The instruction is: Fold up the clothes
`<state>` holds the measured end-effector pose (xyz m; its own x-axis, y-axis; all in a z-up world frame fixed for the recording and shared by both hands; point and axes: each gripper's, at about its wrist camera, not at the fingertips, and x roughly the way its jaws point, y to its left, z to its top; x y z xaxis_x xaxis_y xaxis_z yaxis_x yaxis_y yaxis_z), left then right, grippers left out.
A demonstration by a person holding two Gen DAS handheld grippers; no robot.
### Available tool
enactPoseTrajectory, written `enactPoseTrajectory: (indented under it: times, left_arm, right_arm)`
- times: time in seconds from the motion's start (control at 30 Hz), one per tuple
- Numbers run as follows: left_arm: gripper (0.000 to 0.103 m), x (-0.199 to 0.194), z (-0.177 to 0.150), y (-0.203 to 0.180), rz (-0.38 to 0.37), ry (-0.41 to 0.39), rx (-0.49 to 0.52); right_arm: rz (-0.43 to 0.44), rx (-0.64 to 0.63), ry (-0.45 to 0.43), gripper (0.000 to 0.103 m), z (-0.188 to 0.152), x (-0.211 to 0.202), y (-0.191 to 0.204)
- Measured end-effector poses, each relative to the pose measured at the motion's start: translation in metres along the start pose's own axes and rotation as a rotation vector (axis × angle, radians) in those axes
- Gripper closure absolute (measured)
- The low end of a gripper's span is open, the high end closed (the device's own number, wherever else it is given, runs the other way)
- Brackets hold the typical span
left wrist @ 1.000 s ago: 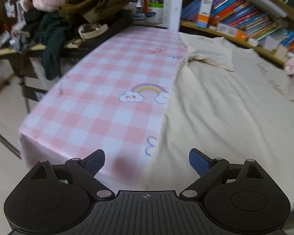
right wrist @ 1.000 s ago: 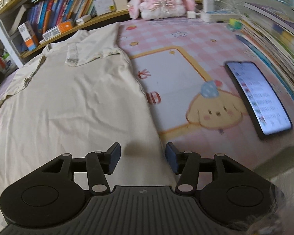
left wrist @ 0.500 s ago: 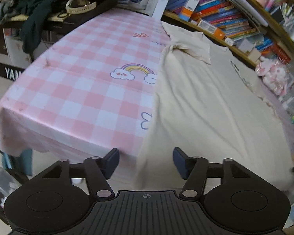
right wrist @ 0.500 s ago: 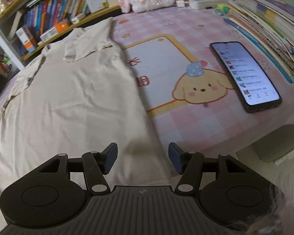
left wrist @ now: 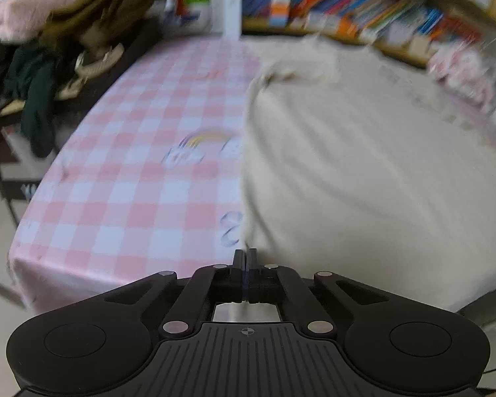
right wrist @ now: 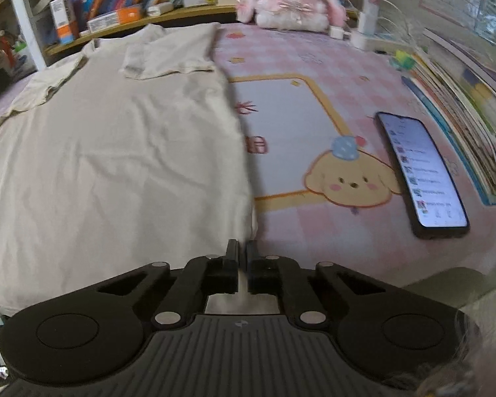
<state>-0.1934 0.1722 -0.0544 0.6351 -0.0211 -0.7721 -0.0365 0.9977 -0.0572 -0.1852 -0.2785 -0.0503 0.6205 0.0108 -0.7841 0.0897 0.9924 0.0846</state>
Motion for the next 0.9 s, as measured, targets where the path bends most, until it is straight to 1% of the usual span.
enactPoseTrajectory:
  times: [0.07,0.13,0.17,0.27,0.3,0.4,0.47,0.53,0.6,0.7,0.8,0.87,0.9]
  left_arm:
    - [0.103,-0.010,0.000,-0.010,-0.031,-0.029,0.033]
    - [0.103,-0.010,0.001,-0.013,-0.042,-0.024,0.048]
    - [0.103,-0.007,0.000,-0.010,-0.040,-0.013,0.033]
    - [0.101,-0.001,-0.004,0.000,-0.034,0.022,-0.016]
    - [0.098,-0.001,-0.006,0.002,-0.033,0.029,-0.026]
    - [0.094,-0.001,-0.012,0.006,-0.036,0.051,-0.037]
    - [0.086,-0.002,-0.017,0.009,-0.046,0.066,-0.043]
    - [0.070,-0.001,-0.022,0.013,-0.064,0.086,-0.059]
    - [0.062,0.000,-0.028,0.018,-0.080,0.107,-0.076]
    - [0.057,0.007,-0.032,0.029,-0.124,0.121,-0.125]
    - [0.052,0.015,-0.031,0.043,-0.176,0.126,-0.204]
    - [0.052,0.019,-0.029,0.050,-0.213,0.127,-0.239]
    - [0.052,0.020,-0.028,0.053,-0.230,0.128,-0.251]
  right_arm:
    - [0.067,0.021,-0.023,0.099,0.001,-0.006,0.000]
    - [0.150,0.034,-0.037,0.099,0.002,-0.013,-0.001]
    - [0.159,0.034,-0.029,0.099,0.002,-0.013,-0.002]
    - [0.136,0.028,0.001,0.097,0.002,-0.007,-0.005]
    - [0.126,0.025,0.007,0.096,0.001,-0.006,-0.006]
    - [0.097,0.014,0.023,0.088,-0.002,-0.005,-0.009]
    - [0.077,0.001,0.031,0.078,-0.007,-0.007,-0.011]
    - [0.075,0.003,0.041,0.077,-0.012,-0.011,-0.014]
    - [0.079,0.009,0.055,0.075,-0.017,-0.015,-0.017]
    - [0.074,0.016,0.081,0.075,-0.022,-0.017,-0.023]
    - [0.089,0.043,0.114,0.070,-0.022,-0.010,-0.031]
    - [0.106,0.063,0.138,0.067,-0.021,-0.005,-0.036]
    - [0.120,0.069,0.150,0.067,-0.021,-0.003,-0.038]
